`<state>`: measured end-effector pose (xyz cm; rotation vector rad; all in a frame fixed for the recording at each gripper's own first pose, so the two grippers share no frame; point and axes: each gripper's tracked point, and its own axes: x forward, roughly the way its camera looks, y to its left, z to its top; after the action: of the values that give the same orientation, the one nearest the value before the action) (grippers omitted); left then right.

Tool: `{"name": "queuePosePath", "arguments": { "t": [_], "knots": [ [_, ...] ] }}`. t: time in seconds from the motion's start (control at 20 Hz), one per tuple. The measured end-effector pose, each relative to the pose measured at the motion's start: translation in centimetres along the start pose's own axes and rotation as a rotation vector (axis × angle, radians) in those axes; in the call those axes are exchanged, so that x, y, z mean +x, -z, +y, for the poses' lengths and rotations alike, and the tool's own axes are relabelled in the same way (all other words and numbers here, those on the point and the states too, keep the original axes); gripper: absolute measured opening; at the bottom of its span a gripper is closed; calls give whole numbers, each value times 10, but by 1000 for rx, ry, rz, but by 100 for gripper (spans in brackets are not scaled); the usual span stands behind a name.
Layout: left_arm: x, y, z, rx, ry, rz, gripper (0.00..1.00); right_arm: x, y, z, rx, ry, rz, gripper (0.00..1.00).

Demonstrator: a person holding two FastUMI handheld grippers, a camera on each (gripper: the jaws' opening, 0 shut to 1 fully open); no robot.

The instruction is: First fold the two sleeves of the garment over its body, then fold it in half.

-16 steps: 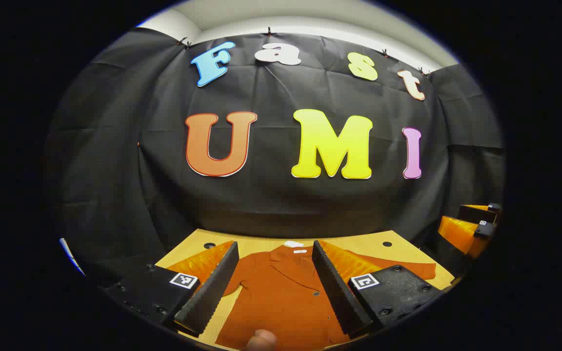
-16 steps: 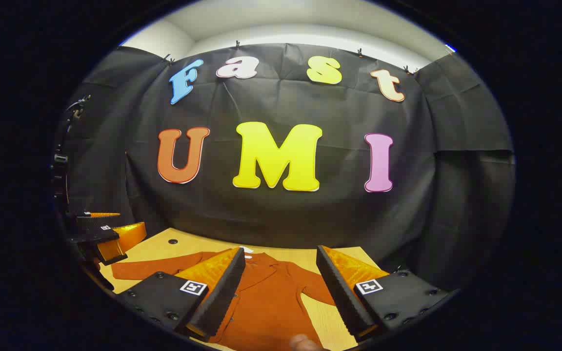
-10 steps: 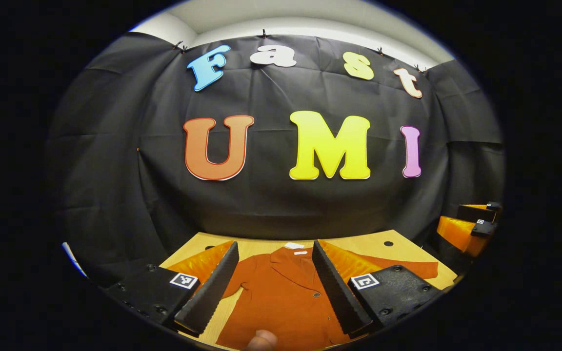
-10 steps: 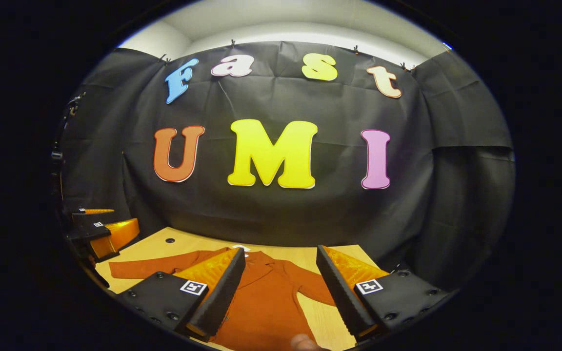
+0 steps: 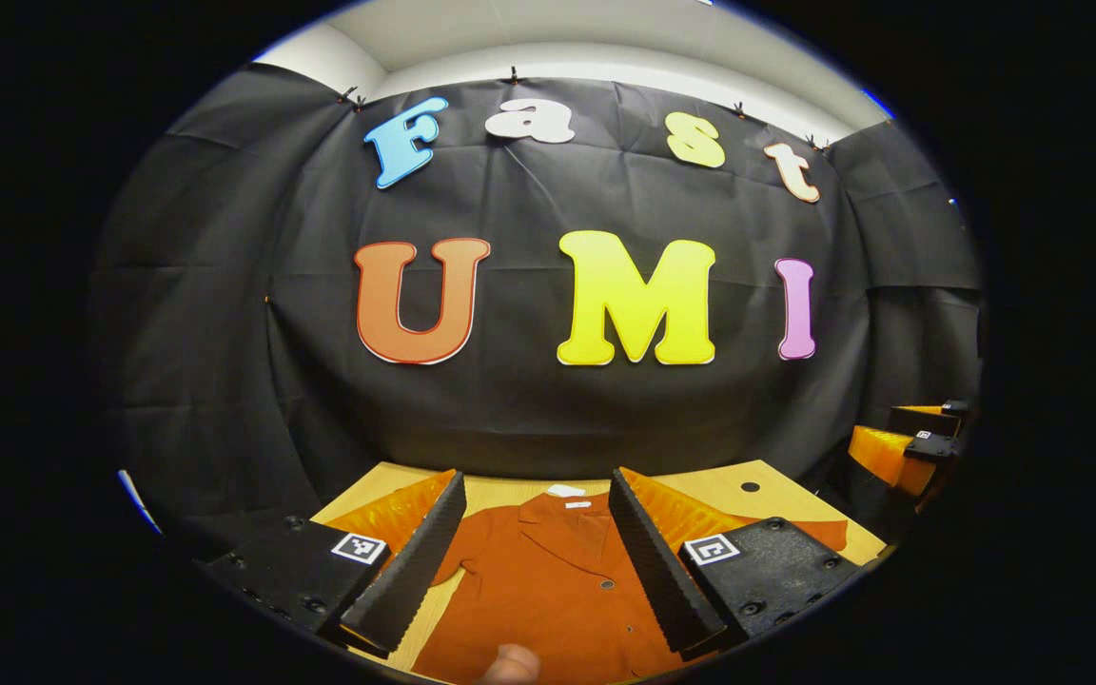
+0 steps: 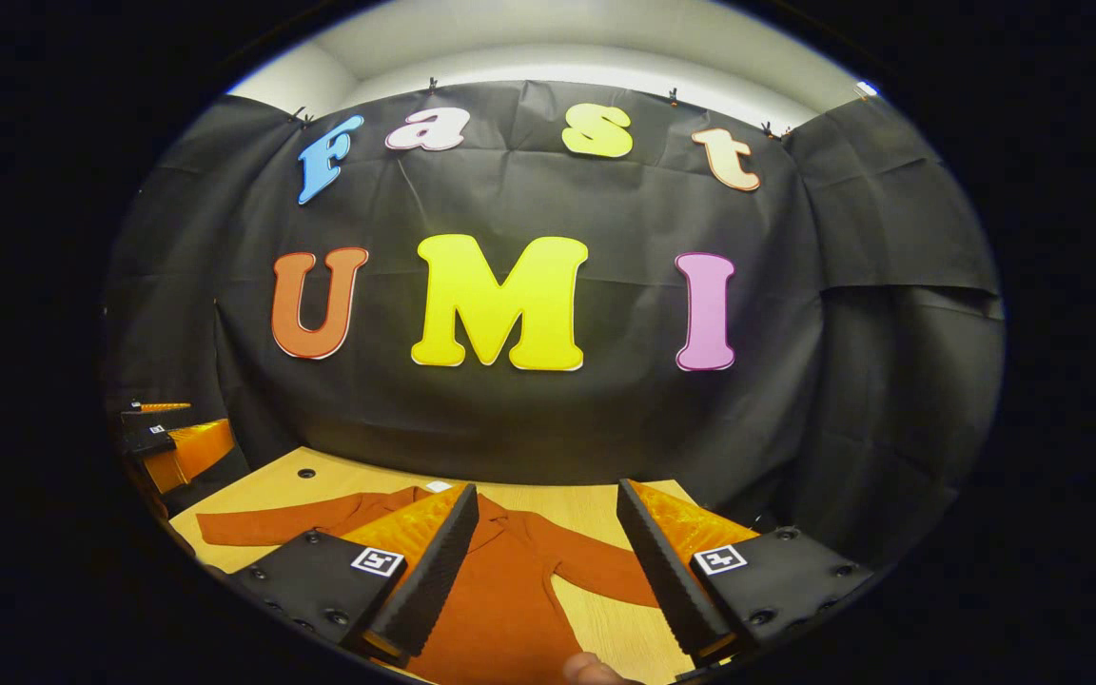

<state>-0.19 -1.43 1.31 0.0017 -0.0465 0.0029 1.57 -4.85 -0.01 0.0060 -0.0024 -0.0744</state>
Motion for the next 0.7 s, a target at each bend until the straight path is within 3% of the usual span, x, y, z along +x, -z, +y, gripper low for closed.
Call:
{"name": "queuePosePath", "arguments": {
  "t": [0.2,0.35,0.7],
  "knots": [
    [1,6,-1,-15,-8,19,98,11,-3,-14,-32,20,-10,94],
    [2,13,-5,-26,-10,39,98,24,-4,-45,-53,78,-18,94],
    [-3,17,-13,-15,-42,61,98,71,30,-167,-22,255,23,94]
  ]
}}
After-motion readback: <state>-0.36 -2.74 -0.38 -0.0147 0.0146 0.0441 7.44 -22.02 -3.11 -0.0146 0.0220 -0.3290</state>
